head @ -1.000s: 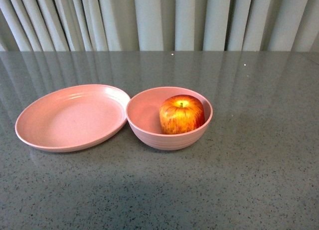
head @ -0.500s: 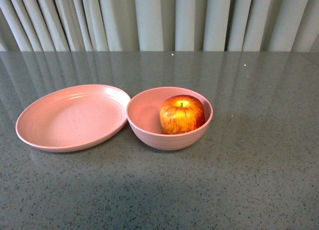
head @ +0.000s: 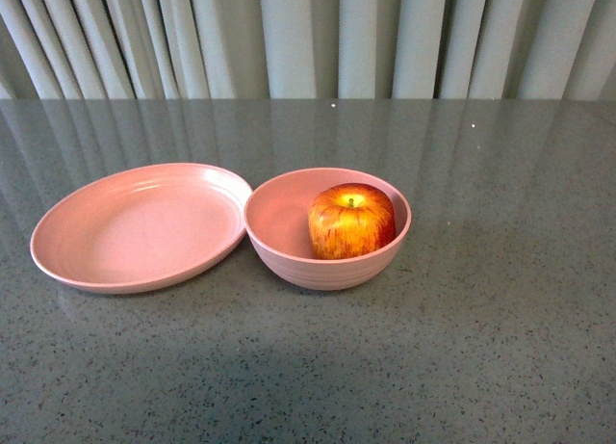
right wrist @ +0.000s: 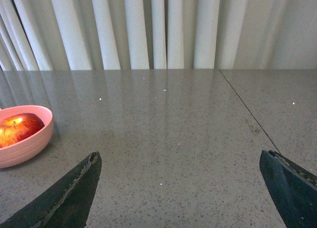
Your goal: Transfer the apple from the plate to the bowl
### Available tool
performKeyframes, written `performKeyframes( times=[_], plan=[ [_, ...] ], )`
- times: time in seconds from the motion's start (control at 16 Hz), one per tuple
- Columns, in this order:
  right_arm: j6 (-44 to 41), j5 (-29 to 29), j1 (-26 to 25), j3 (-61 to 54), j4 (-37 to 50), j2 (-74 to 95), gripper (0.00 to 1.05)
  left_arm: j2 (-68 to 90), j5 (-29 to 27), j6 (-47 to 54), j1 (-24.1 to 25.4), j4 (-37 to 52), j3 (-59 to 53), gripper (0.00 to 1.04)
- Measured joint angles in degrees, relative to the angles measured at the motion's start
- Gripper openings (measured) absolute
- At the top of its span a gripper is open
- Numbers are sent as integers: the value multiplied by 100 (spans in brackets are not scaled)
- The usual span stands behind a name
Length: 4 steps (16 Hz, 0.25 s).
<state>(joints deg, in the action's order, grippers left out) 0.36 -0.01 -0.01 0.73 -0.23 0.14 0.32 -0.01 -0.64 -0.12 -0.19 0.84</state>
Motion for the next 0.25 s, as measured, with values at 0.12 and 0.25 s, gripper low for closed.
performKeyframes(
  times=[0.12,0.25],
  plan=[
    [0,0,0,0,0,0,98,0,0,0,0,0,0,98],
    [0,0,0,0,0,0,98,0,0,0,0,0,0,98]
  ],
)
